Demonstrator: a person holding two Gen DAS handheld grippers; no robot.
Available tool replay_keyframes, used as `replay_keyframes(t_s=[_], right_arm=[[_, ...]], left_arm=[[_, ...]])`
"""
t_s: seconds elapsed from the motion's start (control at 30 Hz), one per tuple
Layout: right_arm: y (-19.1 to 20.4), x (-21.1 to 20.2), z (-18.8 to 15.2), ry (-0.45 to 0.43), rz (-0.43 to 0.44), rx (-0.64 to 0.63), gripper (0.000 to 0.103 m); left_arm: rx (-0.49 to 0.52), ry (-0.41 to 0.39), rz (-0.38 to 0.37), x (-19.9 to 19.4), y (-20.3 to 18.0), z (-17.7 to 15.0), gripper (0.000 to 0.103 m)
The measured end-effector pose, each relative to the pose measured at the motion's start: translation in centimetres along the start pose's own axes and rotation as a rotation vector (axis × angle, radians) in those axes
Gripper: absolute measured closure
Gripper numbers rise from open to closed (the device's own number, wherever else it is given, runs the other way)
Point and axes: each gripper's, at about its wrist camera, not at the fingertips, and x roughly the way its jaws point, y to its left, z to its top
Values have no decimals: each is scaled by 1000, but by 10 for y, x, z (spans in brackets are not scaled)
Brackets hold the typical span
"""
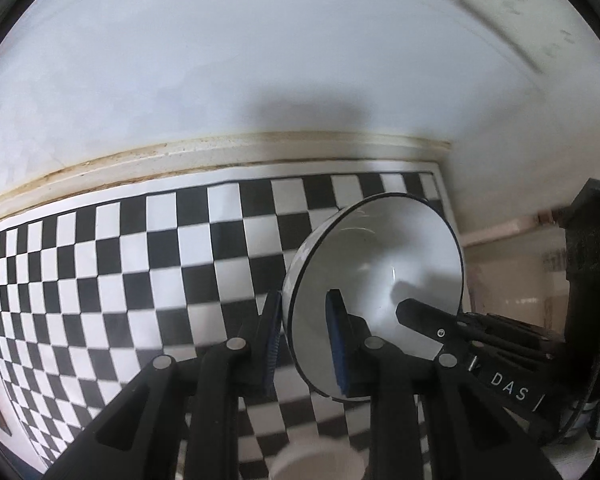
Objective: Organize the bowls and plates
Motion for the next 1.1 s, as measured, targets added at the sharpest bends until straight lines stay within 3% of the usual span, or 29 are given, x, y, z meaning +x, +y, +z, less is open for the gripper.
replay_keyframes(t_s=[0.03, 0.1, 0.5, 0.8, 1.1], right_arm=[[22, 8, -14, -5, 1, 1, 90], [26, 1, -36, -12, 8, 5, 90], [1, -22, -157, 30, 3, 15, 90], [-10, 13, -203, 105, -1, 54, 90], [-23, 42, -218, 165, -38, 68, 90]], left_arm=[[11, -2, 0, -7, 0, -6, 83], [34, -8, -4, -22, 2, -21, 83], [146, 44, -10, -33, -6, -113, 83], [159, 138, 9, 2, -4, -158, 83], [150, 226, 27, 35, 1, -180, 83]])
